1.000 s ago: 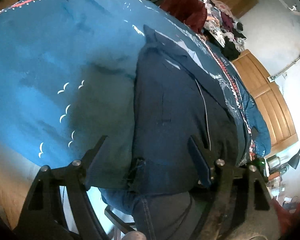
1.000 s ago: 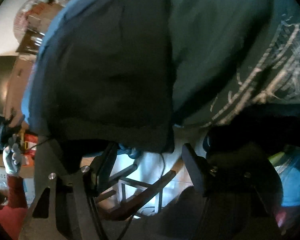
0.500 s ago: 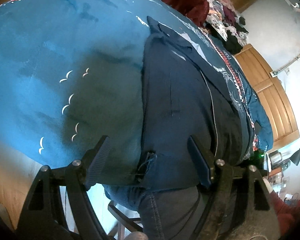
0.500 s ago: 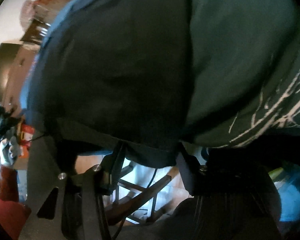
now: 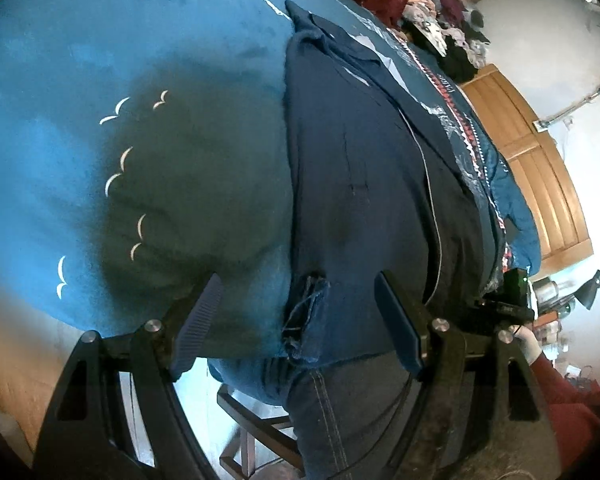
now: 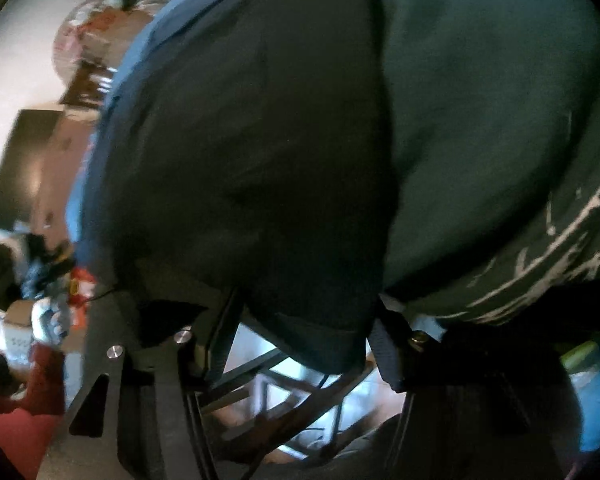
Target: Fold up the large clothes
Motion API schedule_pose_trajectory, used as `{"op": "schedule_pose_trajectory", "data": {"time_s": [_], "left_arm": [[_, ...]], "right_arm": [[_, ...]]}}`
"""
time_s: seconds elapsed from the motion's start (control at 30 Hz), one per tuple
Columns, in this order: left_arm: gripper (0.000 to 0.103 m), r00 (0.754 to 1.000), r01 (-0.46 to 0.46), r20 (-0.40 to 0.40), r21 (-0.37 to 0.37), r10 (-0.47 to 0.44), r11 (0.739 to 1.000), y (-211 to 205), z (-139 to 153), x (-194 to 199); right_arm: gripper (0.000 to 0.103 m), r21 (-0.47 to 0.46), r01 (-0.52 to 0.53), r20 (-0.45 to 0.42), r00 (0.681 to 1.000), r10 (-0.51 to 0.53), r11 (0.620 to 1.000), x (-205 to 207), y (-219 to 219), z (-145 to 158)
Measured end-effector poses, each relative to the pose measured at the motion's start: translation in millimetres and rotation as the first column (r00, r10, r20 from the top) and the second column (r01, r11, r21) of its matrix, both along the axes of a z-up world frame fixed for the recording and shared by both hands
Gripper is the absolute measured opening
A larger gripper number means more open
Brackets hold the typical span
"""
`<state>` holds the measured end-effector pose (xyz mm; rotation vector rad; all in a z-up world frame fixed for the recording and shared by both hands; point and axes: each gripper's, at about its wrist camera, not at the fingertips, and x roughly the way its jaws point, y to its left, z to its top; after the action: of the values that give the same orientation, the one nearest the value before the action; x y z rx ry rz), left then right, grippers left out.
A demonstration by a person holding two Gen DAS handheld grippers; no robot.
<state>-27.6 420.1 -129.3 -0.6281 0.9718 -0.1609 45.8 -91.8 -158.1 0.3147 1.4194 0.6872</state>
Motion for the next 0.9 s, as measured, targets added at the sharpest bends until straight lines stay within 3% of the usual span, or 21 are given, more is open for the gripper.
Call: {"op": "schedule_pose_trajectory", "data": {"time_s": [0.07,0.23,0.3,0.53,0.57,0.6,0.67,0.73,0.83,0.9], "left_arm": [[0.073,1.000,0.031,0.002,-0.003,-0.031,1.000,-3.8,-0.7,1.4],[0.044,0.991,0.135,-0.020,0.007,-0.135,0.991,-24.1,-10.9,10.7],[0.043,0.989,0.142,-0.043,0.037,-0.141,0.989,-29.1,-17.9,13.7],[0.037,0.995,0.098,-0.016,-0.013,-0.099,0.995,-22.6,-23.1,9.0],[0.029,0.994,0.107,0.000,-0.032,-0.107,0.994,-23.4,-20.3,6.2],[0.012,0.993,0.119,0.023,-0.045,-0.118,0.992,-24.5,-14.7,2.1],[0.012,0.990,0.131,0.050,-0.037,-0.129,0.991,-27.4,-4.1,-1.7],[0.013,0.990,0.138,0.047,-0.041,-0.136,0.990,-26.1,-5.1,-1.5],[0.014,0.990,0.139,0.000,-0.029,-0.139,0.990,-28.0,-19.8,5.4],[0.018,0.992,0.124,0.006,-0.052,-0.124,0.991,-24.9,-26.2,5.1]], "right_arm": [[0.059,0.051,0.003,-0.005,1.000,-0.003,0.999,-5.0,-2.5,5.9],[0.054,0.120,0.040,-0.022,0.999,-0.037,0.992,-5.8,-16.2,8.1],[0.054,0.086,0.047,-0.023,0.999,-0.045,0.995,-5.6,-13.6,2.3],[0.053,0.019,0.058,-0.039,0.998,-0.057,0.998,-3.3,-16.8,-8.9],[0.050,0.018,0.054,-0.035,0.998,-0.054,0.998,-4.6,-17.5,-7.2],[0.042,0.021,0.047,-0.025,0.999,-0.047,0.999,-6.7,-17.6,-3.3],[0.031,0.043,0.040,-0.009,0.999,-0.039,0.998,-12.1,-17.9,6.5],[0.032,0.034,0.033,-0.002,0.999,-0.033,0.999,-13.4,-16.1,7.0],[0.048,0.011,0.045,-0.024,0.999,-0.045,0.999,-9.6,-14.9,-4.2],[0.050,-0.007,0.043,-0.034,0.998,-0.043,0.999,-7.3,-13.3,-9.0]]}}
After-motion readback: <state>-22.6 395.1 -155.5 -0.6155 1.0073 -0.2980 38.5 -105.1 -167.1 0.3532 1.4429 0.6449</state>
